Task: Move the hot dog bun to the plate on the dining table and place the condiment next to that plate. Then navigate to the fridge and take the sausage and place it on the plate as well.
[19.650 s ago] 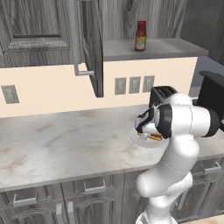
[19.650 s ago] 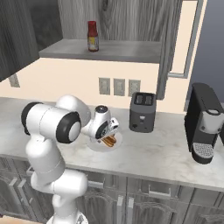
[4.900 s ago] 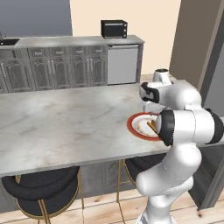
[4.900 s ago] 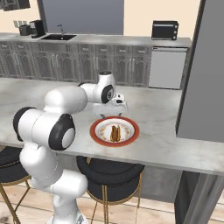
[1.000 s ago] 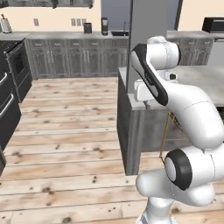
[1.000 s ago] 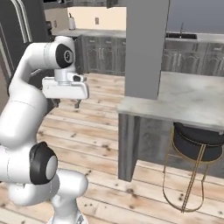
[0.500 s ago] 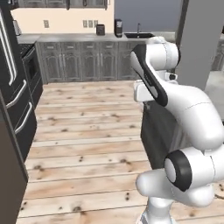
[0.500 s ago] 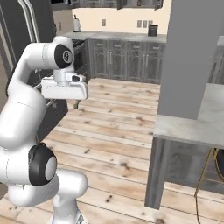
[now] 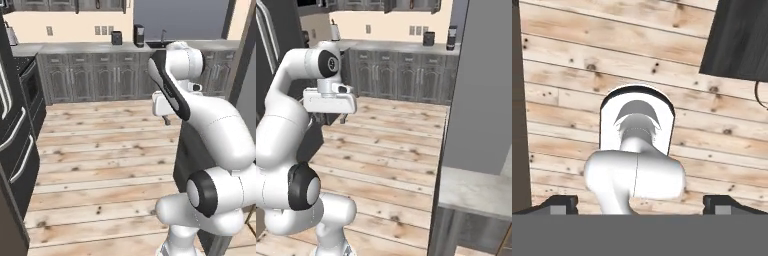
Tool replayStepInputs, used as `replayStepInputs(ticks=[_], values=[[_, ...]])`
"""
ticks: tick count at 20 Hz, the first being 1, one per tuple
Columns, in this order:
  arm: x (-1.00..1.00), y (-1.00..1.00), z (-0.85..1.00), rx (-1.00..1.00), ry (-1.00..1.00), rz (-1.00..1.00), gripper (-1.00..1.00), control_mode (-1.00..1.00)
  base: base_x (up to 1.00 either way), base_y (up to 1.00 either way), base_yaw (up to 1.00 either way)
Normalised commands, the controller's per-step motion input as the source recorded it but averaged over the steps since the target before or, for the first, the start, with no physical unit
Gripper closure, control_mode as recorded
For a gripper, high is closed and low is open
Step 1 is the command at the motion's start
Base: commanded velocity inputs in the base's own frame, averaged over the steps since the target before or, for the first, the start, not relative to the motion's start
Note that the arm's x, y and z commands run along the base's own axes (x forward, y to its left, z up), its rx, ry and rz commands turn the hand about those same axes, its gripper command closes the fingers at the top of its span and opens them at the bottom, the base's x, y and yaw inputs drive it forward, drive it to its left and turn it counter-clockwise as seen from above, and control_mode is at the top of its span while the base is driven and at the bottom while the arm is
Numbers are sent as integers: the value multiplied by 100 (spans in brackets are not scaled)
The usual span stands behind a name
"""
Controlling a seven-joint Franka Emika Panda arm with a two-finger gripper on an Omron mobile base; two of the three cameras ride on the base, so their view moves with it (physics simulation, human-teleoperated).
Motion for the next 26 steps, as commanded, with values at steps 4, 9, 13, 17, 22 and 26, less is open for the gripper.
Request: replayStepInputs(ticks=[4,9,13,17,22,26], values=[[0,0,0,0,0,0,-100,100,100,1,-6],[0,0,0,0,0,0,-100,100,100,13,-4],[0,0,0,0,0,0,-100,100,100,23,-2],[0,0,0,0,0,0,-100,100,100,26,-2],[0,0,0,0,0,0,-100,100,100,33,-1],[0,0,0,0,0,0,-100,100,100,41,0]])
